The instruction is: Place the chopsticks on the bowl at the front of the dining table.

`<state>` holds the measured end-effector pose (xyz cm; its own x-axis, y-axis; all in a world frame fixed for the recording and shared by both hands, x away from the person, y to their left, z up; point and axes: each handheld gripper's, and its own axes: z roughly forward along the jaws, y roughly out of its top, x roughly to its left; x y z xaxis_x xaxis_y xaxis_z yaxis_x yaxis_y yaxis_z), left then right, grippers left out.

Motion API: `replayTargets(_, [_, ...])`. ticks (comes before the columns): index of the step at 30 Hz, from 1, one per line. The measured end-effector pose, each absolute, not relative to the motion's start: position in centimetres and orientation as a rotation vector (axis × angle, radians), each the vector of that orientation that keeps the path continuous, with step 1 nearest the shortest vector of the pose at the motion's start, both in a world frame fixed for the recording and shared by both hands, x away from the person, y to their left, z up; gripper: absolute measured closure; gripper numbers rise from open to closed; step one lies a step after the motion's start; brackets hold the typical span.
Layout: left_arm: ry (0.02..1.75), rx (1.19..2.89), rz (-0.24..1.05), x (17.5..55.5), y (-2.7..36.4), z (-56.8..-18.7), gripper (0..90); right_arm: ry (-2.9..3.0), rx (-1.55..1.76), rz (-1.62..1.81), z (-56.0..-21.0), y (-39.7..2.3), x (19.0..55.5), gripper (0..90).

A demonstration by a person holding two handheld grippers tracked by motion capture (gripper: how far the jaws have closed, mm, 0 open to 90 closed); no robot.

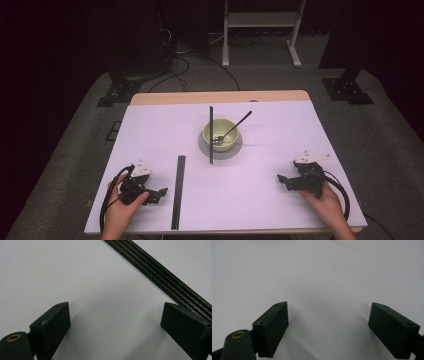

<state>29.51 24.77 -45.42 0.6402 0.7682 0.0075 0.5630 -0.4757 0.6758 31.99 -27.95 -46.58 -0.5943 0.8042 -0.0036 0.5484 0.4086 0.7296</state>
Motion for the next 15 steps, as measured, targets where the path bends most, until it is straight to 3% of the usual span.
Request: replayTargets(15, [0.988,2.156,0.46,28.81,25.15,-46.19,7.7,2.313,1.163,0.998,-46.58,-27.95,31.98,15.1])
